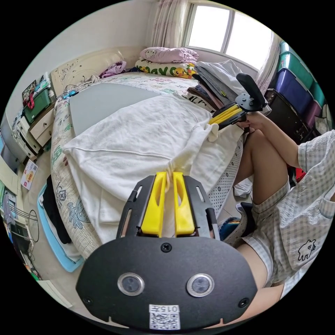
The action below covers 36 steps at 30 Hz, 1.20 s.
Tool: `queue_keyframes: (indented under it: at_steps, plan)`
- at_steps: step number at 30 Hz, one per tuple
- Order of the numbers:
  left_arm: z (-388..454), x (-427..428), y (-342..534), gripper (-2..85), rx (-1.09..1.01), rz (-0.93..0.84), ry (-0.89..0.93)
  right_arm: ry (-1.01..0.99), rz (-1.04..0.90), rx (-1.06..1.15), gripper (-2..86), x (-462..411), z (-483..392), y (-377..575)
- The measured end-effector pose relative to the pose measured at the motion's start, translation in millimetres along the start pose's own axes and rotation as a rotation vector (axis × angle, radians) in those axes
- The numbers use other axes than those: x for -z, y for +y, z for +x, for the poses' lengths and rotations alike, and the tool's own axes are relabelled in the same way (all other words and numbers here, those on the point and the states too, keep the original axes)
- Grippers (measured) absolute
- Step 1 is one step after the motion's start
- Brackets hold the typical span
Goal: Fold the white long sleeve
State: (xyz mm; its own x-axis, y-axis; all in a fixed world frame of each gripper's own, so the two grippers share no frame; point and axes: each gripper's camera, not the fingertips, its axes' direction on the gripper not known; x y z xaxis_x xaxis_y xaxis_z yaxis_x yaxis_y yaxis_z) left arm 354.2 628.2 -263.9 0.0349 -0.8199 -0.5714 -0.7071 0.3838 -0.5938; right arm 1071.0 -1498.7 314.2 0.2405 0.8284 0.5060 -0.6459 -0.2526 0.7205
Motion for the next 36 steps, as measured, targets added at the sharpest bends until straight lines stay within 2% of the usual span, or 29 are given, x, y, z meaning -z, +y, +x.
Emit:
queue_keyframes:
  at_steps: [13,36]
  plan:
    - [-5,-9,-7,2.5,0.041,0.016,0.024,0.087,0.032,0.006,0.7,-62,-44,16]
    - [8,-22,-18,8.5,-0.004,0.02,0.018,0.172,0.039,0.079,2.6,-139,-121,9]
